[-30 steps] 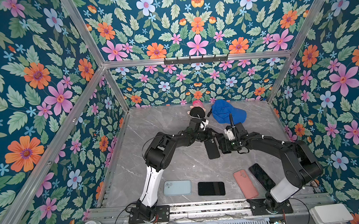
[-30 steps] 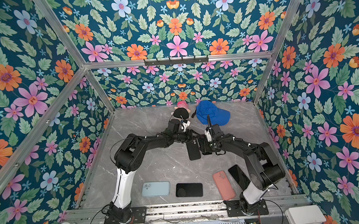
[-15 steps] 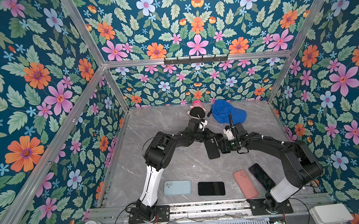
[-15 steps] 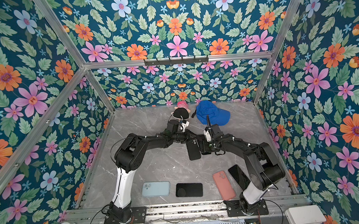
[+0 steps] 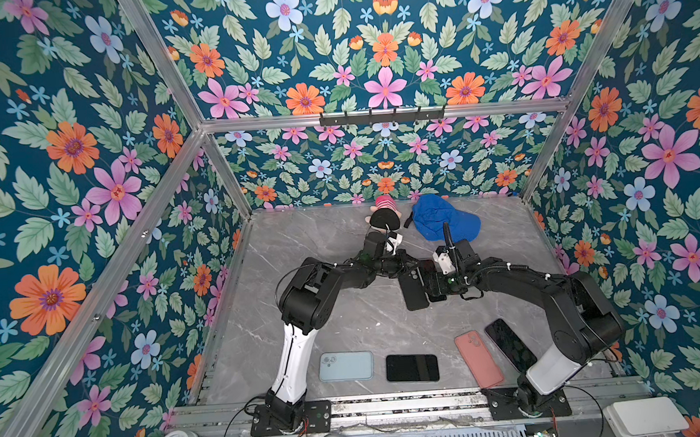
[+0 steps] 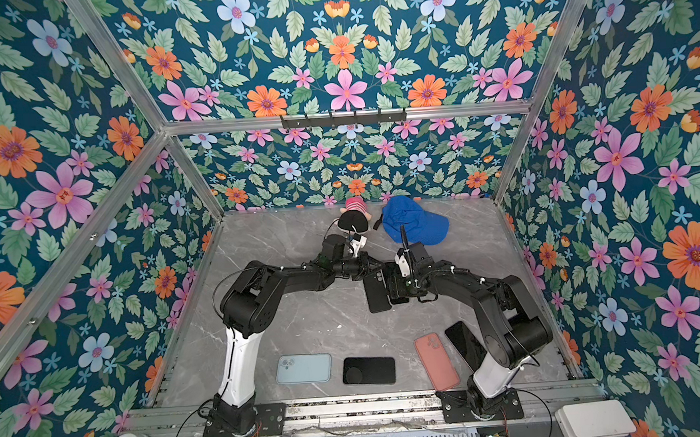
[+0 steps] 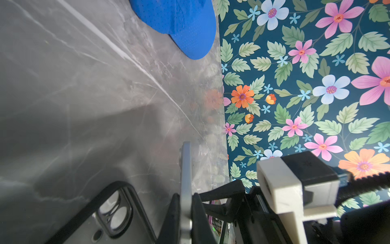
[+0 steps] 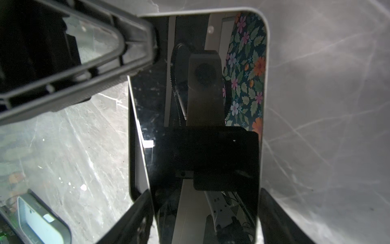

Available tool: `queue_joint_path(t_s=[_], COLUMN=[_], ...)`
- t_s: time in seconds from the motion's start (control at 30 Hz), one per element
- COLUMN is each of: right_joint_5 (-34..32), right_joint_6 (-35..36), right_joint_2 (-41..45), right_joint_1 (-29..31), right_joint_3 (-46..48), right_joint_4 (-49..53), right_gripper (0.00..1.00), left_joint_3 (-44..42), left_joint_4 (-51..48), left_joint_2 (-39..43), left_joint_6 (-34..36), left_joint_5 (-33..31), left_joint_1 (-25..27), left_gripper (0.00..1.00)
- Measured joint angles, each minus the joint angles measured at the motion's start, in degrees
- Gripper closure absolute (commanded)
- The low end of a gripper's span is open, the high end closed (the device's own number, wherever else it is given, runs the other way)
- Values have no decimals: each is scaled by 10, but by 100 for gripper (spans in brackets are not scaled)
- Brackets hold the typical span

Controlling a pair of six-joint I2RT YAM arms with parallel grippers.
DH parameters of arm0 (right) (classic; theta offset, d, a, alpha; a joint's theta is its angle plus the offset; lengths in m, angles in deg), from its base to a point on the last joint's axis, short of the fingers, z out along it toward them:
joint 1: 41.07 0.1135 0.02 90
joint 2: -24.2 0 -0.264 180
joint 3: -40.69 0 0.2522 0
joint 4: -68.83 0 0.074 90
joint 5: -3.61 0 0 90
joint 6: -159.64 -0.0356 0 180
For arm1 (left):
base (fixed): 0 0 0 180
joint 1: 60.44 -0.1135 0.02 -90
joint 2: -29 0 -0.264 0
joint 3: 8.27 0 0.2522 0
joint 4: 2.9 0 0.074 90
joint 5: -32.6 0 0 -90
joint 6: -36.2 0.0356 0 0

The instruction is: Put the phone into the phone case

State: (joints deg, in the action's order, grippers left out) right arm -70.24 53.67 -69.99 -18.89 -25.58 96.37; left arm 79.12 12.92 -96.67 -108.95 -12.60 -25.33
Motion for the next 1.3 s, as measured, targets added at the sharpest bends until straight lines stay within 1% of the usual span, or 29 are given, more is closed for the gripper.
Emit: queue_joint_path(t_s=[0.13, 0.2, 0.3, 0.4, 0.5, 0.6, 0.73, 0.83, 0.97, 1.03, 1.13, 1.3], right_joint_5=[2, 1, -4, -9, -8, -3, 4, 13, 27, 31, 33, 44], right_joint_6=[6, 14, 24, 27, 10, -52, -184, -283, -386, -424, -470, -515], right_joint_2=[10, 21, 37, 60, 98, 155, 243, 297, 353, 370, 378, 351], right_joint_1=[0, 0, 0, 0, 0, 0, -6, -23, -52, -59, -68, -76], right_joint_3=[6, 8, 9, 12, 26, 57, 131, 193, 262, 288, 318, 329], right_joint_4=[-1, -8, -8, -7, -8, -23, -77, -134, -211, -250, -311, -394], right_gripper=[15, 13, 10, 10, 11, 13, 17, 19, 20, 23, 23, 24], left_joint_3=[-7, -13, -20, -28, -37, -52, -72, -85, -103, -111, -124, -138], left_joint_4=[5, 4, 9, 20, 31, 49, 99, 141, 190, 214, 249, 319], left_joint_2=[3, 3, 3, 5, 13, 25, 38, 40, 40, 41, 41, 37], left_joint_6=[2, -3, -7, -16, -19, -37, -78, -111, -153, -171, -202, -267], left_joint_5=[-1, -5, -4, -5, -7, -17, -31, -41, -54, -60, -71, -85], left_joint_1=[-1, -1, -1, -2, -2, -2, -2, -4, -7, -8, -9, -10], left_gripper=[100, 100, 100, 100, 100, 100, 100, 100, 100, 100, 100, 100])
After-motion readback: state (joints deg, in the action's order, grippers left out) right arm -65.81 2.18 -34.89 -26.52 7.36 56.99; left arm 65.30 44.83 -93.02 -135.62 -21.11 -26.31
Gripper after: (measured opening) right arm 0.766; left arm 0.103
